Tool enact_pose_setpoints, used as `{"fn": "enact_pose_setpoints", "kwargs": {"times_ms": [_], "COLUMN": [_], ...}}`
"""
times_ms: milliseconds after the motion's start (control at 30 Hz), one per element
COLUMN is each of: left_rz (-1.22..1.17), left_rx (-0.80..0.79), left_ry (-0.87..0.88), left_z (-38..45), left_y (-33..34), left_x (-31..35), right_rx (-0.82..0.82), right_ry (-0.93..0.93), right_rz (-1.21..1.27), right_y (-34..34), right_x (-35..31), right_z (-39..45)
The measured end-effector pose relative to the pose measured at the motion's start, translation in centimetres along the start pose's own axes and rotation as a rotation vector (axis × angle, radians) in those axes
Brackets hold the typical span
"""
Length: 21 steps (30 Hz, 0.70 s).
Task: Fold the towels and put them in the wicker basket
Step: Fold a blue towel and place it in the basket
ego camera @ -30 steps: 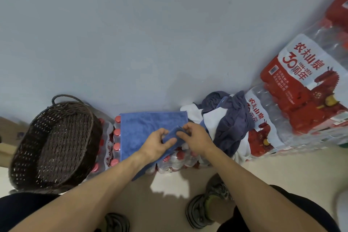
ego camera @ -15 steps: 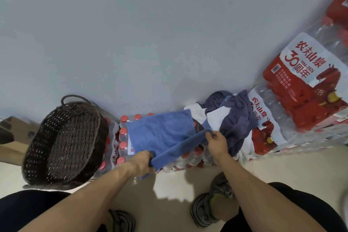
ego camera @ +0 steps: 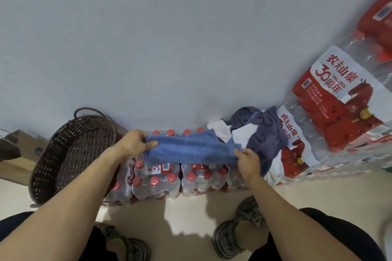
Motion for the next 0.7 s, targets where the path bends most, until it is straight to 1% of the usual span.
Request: {"fn": "enact_pose_setpoints", "kwargs": {"times_ms": [100,167,233,333,400,433,533,633,700], "left_rz": [-0.081,-0.096,-0.152,-0.304,-0.484,-0.588,-0.831,-0.867,-0.764], "left_rx": [0.156,0.178,0.142,0.008,-0.087,-0.096,-0.021,0.076,0.128], "left_ry": [0.011,0.004,-0.04,-0.127,-0.197,-0.207,-0.125,-0.073,-0.011], "left_z": [0.9,1.3,1.6,1.6,1.3,1.3,1.6,1.5,1.4], "left_y": [-3.1,-4.6,-6.0,-7.8,-7.9,-7.9,-7.3,-7.1,-7.9], "left_x": [1.4,2.1,2.3,2.5,2.5,2.6,2.9,2.7,2.5], "right_rx": [-0.005,-0.025,-0.078,-0.16,-0.201,-0.228,-0.377,-0.456,-0.469], "right_ry": [-0.114,-0.177,-0.256,-0.318,-0.307,-0.279,-0.124,-0.093,-0.122], "right_rz": [0.053,0.058,0.015,-0.101,-0.172,-0.169,0.032,0.187,0.259], "right_y": [-0.1,-0.3,-0.6,-0.9,-1.0,-0.9,0.1,1.0,1.3], "right_x": [-4.3,-7.3,-10.4,-14.2,-15.6,-16.0,-15.9,-14.9,-14.2], "right_z": [-0.4,-0.6,-0.5,0.4,1.0,1.1,0.5,0.5,0.8]}}
Point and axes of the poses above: each hand's wrist, its own z-axis towards the middle knuckle, its own y-axis out of the palm, x = y × z, the point moved 7 cm from there along z, towards the middle knuckle, and after that the axes turned 15 degrees about x, right-handed, at the moved point
